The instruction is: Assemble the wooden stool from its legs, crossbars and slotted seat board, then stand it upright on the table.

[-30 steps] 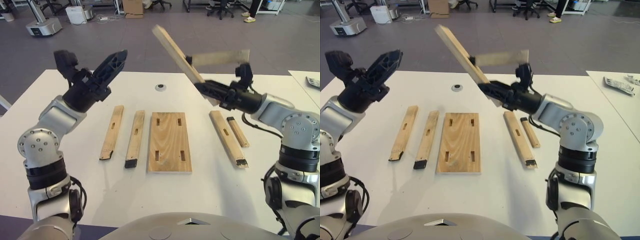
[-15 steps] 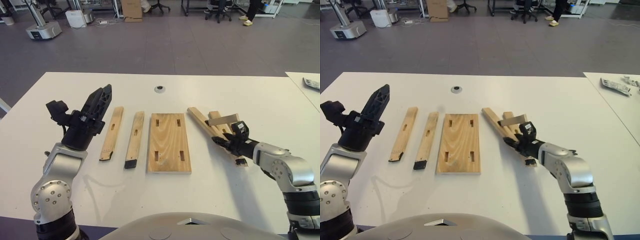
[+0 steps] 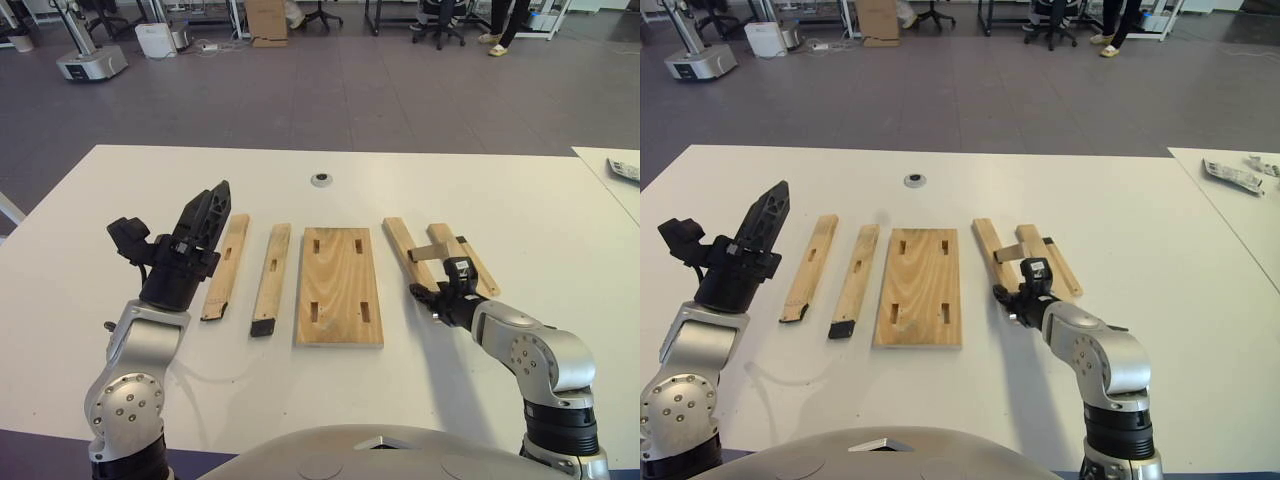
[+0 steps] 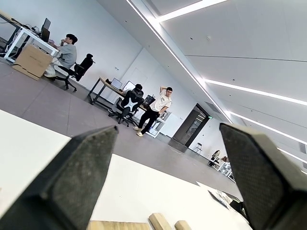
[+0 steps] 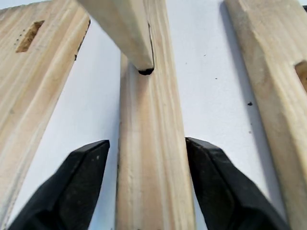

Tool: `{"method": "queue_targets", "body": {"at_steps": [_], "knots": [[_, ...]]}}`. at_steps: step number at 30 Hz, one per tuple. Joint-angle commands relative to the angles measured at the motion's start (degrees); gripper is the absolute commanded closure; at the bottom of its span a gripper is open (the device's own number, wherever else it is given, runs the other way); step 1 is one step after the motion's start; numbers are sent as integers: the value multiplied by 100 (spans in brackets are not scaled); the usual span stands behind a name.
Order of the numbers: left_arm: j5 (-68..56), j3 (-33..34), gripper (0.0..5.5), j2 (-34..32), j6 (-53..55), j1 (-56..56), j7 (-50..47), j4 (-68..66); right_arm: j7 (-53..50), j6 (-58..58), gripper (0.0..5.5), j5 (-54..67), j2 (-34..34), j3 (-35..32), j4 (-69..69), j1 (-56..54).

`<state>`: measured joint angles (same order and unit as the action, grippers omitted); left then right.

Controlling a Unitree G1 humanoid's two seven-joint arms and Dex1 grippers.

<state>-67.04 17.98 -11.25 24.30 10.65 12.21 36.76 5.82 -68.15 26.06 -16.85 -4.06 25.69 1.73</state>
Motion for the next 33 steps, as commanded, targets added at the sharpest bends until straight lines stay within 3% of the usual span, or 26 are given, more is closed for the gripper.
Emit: {"method": "queue_targets", "body": {"at_steps": [1,18,33], "knots": [[76,-112,159,73,-118,93,-117,151,7,-7,205,-334,-334,194,-69,-114],[410,-585,159,454,-588,536,-259,387,-72,1067,205,-973,-217,-25,465,-665],[646,-798,159,673,-907,685,-261,358,561,1225,484,-810,-181,119,87,-1375]]}}
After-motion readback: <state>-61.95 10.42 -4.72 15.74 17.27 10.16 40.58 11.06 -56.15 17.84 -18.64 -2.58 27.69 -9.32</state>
